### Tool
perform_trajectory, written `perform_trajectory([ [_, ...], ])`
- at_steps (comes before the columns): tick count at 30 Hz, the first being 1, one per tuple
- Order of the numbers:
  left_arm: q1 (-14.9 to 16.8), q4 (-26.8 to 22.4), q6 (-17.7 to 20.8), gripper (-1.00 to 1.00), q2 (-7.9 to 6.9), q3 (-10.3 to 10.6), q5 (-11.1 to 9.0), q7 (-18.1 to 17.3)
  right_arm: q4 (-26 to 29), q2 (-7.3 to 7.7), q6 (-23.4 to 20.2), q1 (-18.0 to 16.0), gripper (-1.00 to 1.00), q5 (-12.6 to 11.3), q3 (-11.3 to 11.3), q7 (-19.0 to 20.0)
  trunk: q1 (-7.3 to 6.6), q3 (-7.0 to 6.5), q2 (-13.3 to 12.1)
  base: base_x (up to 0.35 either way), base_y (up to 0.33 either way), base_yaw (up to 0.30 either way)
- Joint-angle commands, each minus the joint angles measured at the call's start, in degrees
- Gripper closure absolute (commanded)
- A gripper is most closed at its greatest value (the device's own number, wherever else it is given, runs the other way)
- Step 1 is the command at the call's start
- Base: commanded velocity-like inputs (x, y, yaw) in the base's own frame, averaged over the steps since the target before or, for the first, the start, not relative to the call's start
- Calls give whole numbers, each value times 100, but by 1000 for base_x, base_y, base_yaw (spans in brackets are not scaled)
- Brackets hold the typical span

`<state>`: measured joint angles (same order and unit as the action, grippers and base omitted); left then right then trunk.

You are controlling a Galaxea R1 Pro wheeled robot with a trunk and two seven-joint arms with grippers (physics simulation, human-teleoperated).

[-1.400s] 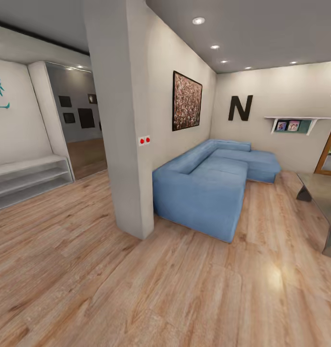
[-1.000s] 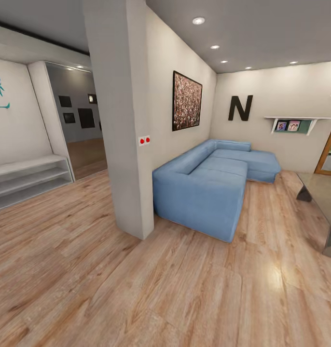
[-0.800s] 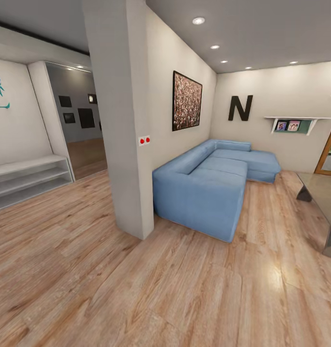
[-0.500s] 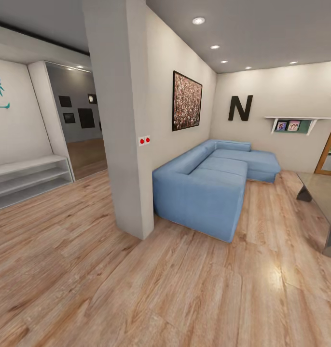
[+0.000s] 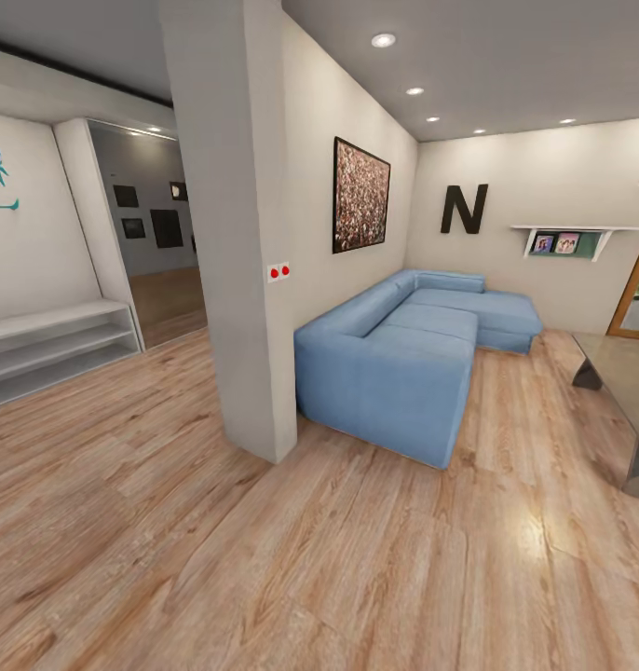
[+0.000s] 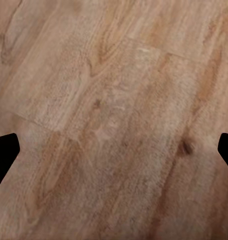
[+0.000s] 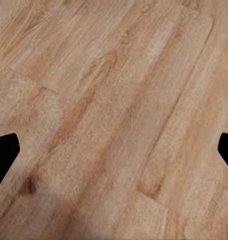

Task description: Pick up the poster from the kitchen countertop and hang it on one of the wall nails in the kitchen.

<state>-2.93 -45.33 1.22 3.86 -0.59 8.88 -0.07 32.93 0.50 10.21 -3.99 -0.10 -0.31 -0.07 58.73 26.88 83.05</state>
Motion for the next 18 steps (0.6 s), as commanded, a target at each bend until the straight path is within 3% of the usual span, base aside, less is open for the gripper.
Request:
perform_trajectory([
  [1, -3, 15, 12, -100, 2, -11, 65, 2, -20, 1, 17, 3, -100, 0, 0, -1, 0, 5, 3, 0, 0, 0],
  [2, -1, 215, 10, -100, 0, 4, 78, 7, -122, 0, 24, 11, -100, -4, 3, -1, 0, 3, 3, 0, 0, -180],
  [18, -1, 438, 10, -100, 0, 35, 78, 7, -138, 3, 27, 20, -100, 1, -4, -10, 0, -56, 3, 0, 0, -253],
])
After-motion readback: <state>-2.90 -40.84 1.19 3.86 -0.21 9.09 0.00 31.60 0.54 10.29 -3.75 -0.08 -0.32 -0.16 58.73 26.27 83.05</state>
